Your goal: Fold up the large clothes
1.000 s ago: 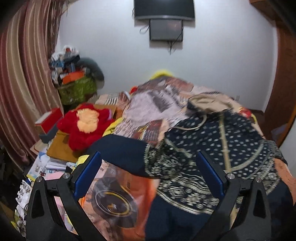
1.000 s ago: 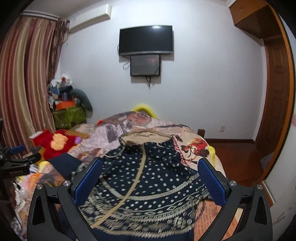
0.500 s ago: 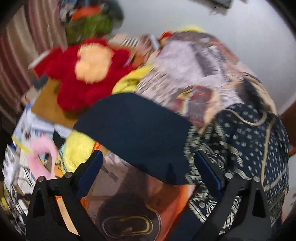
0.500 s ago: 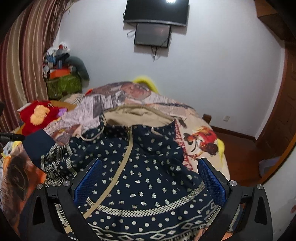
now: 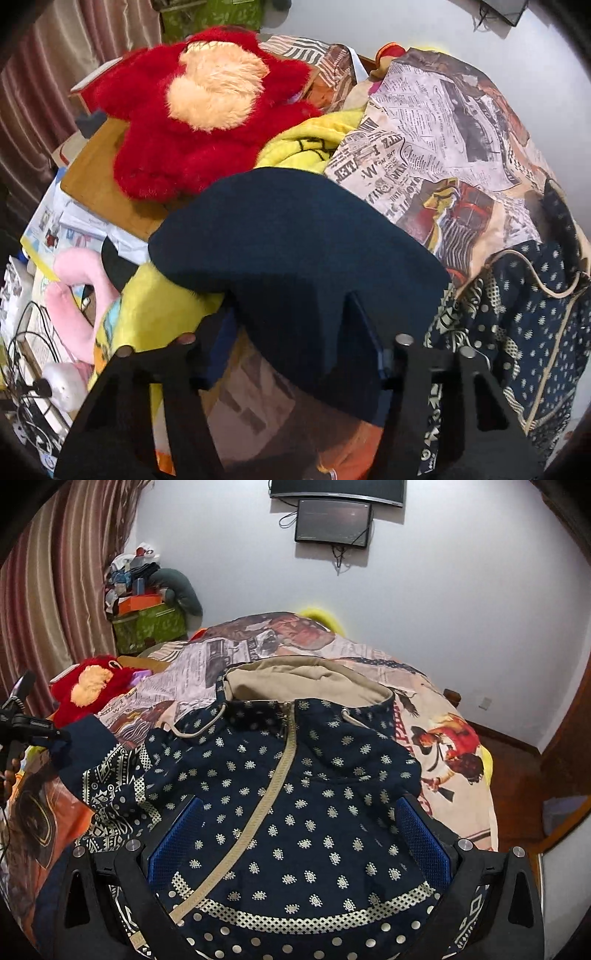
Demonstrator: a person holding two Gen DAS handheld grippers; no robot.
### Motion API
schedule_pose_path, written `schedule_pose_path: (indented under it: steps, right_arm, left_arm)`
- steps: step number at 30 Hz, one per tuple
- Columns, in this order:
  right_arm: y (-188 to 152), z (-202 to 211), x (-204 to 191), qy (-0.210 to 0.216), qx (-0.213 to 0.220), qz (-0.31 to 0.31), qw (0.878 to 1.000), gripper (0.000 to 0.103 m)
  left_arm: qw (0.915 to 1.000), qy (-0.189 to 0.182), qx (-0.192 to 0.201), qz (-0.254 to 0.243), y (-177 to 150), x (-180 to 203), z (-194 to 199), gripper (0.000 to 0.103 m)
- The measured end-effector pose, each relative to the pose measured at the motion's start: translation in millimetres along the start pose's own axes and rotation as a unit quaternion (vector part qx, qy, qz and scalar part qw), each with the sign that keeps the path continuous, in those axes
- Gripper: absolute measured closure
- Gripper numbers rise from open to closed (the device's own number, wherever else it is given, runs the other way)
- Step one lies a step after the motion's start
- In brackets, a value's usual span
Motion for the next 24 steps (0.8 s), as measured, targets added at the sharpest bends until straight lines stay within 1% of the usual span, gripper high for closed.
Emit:
schedule_pose_path:
  steps: [2, 3, 5, 7, 10, 11, 15, 16, 17, 21, 24]
  right_arm:
    - [-0.8, -1.4, -0.3, 0.004, -0.002, -0.002, 1.0, 0.0]
    - [-1.2, -2.2, 0.3, 0.005, -0.003, -0.003, 1.0, 0.0]
    - [-1.9, -4.4, 1.0, 0.003, -0.006, -0.004, 1.0, 0.0]
    - [-2.3, -6.3, 1.9, 0.003, -0.01, -0.005, 1.0, 0.0]
    - [-2.2, -8.9, 3.0, 0.008, -0.02, -0.006, 1.0, 0.0]
    - [-1.6, -9.2, 2.3, 0.011, -0.024, -0.004, 1.0, 0.0]
    - [0.0, -8.3, 0.0, 0.017, -0.029, 0.001, 0.999, 0.0]
    - [0.8, -7.1, -0.7, 0.019, -0.029, 0.001, 0.999, 0.0]
    - [1.1, -5.9, -1.0, 0.021, -0.029, 0.001, 0.999, 0.0]
    - [3.6, 2.4, 1.8, 0.03, -0.027, -0.008, 0.999, 0.0]
    - [5.3, 11.2, 7.2, 0.03, -0.023, -0.013, 0.999, 0.0]
  left_arm:
    - [0.9999, 0.01, 0.009, -0.005, 3.0, 0.6, -0.8, 0.06]
    - [0.9997, 0.018, 0.014, -0.011, 4.3, 2.2, -0.9, 0.064]
    - [0.9986, 0.037, 0.025, -0.027, 6.8, 6.5, 0.4, 0.086]
    - [0.9968, 0.055, 0.037, -0.046, 8.9, 12.2, 5.6, 0.095]
    - [0.9944, 0.056, 0.056, -0.07, 9.4, 23.6, 20.5, 0.098]
    - [0.9939, 0.051, 0.061, -0.077, 9.2, 28.1, 27.5, 0.098]
    - [0.991, 0.02, 0.085, -0.101, 8.4, 49.8, 60.2, 0.099]
    - [0.9897, 0.007, 0.092, -0.11, 7.8, 57.7, 68.8, 0.099]
    - [0.9873, -0.004, 0.101, -0.123, 6.6, 68.2, 79.6, 0.099]
    - [0.9751, -0.021, 0.131, -0.178, -5.9, 116.4, 111.8, 0.099]
    - [0.9672, -0.039, 0.139, -0.209, -17.9, 153.1, 126.5, 0.099]
Point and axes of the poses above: each gripper's, at about its wrist camera, not at the fingertips, and z roughly against the way its jaws point, x to its right, y to its top, the point moved 1 cm from there along -z, roughly the way its jaws point, and after that the axes turned 1 degree about y, right-handed, at the moved point
